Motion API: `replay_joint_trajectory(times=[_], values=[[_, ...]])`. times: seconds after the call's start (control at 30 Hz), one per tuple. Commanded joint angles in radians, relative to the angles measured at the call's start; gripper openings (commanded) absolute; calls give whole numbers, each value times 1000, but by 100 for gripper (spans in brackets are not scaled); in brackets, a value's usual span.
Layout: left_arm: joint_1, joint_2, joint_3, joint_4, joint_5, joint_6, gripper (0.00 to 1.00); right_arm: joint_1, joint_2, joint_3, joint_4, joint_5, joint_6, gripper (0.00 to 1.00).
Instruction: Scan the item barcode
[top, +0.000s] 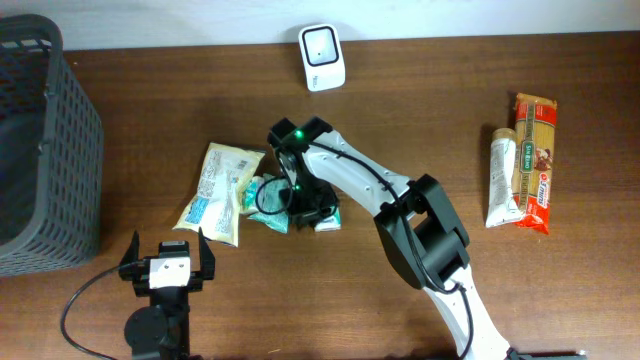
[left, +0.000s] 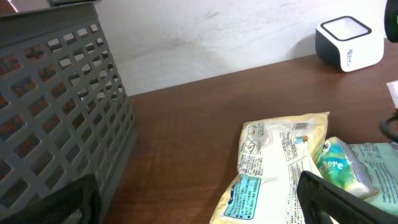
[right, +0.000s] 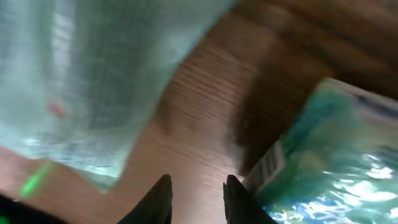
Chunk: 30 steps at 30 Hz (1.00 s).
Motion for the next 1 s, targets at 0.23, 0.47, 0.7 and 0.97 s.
replay_joint_trajectory(times=[0.23, 0.47, 0.7, 0.97], values=[[5, -5, -5, 2, -4, 15, 99, -110, -6, 45, -53, 11, -106, 24], [5, -5, -5, 2, -4, 15, 99, -249, -193, 194, -238, -66, -159, 32], [5, -5, -5, 2, -4, 15, 99, -253, -443, 158, -332, 201, -35, 43], [5, -5, -5, 2, -4, 15, 99, -280, -443, -505, 249, -60, 32, 57]])
